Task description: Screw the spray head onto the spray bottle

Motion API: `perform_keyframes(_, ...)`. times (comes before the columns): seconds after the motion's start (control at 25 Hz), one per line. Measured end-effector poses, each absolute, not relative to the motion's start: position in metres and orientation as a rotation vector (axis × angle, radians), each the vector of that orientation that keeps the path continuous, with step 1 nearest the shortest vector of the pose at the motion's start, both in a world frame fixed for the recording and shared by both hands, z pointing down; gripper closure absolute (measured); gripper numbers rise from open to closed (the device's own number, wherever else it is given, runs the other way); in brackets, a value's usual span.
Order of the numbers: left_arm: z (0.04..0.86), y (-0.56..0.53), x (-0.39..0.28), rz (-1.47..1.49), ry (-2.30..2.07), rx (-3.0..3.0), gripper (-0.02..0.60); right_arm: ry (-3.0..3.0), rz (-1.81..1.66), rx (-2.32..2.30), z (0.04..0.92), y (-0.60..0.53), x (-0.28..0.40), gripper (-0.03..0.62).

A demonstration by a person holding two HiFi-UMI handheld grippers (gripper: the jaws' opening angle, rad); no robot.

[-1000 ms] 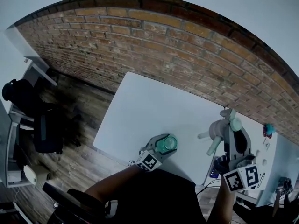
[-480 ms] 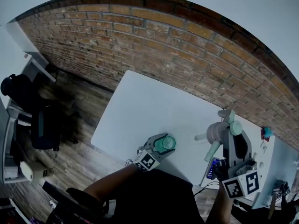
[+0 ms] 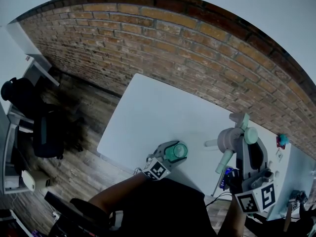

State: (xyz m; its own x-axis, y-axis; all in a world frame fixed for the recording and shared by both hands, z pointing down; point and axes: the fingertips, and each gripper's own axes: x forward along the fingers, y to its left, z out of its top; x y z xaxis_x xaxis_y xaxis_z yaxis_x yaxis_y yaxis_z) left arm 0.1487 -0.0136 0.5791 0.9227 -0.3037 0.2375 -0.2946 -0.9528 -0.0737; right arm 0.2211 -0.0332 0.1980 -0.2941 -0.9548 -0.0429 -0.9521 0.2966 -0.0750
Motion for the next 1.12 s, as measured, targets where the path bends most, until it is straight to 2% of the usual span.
perform_keyframes(1.12, 0.58, -0.012, 0.146, -0.376, 0.442, -3.038, 0.258, 2.476, -0.141, -1.764, 0.209, -0.045, 0.186, 0.527)
